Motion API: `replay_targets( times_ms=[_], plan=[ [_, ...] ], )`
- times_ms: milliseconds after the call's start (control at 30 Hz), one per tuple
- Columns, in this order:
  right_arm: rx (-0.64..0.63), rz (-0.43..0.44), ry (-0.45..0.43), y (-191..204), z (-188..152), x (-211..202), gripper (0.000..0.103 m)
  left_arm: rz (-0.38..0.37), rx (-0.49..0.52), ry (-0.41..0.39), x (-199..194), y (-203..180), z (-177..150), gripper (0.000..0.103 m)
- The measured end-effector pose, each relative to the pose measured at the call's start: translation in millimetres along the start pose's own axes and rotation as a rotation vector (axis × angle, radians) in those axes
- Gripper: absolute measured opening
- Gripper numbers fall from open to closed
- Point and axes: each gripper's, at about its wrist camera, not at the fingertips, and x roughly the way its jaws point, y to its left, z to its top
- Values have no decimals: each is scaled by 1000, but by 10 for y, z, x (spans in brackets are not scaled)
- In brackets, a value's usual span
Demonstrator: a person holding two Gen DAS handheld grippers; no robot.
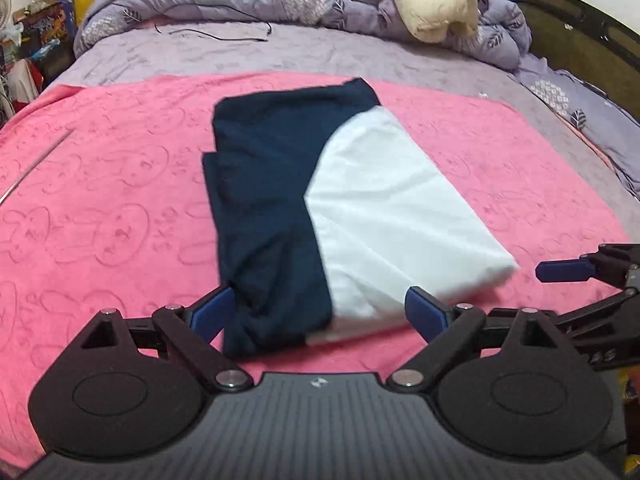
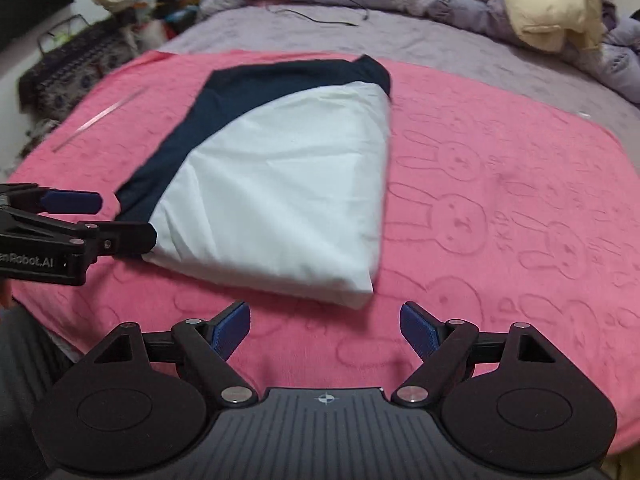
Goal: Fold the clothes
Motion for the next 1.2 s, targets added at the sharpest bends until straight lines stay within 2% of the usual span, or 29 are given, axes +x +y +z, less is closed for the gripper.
replay_targets(
  times_ms=[67,167,267,500,967,1200],
  plan=[
    [-18,-22,-18,62,13,-72,84,33,15,1,-41,-64,-14,97],
    [-24,4,-58,104,20,-187,89,65,28,-10,-69,-112,-10,98],
    [-40,20,-80,136,24,-279,90,64,30,-12,-86,-131,-13,98],
    [-70,15,-91,198,64,-312,90,112,52,-6,-112,-173,-42,98],
    [-67,6,-63,209,20,-226,90,124,34,35,7,-165,-83,98],
    [-65,1,-57,209,8,-206,90,106,-13,38,30,-114,-88,98]
  ],
)
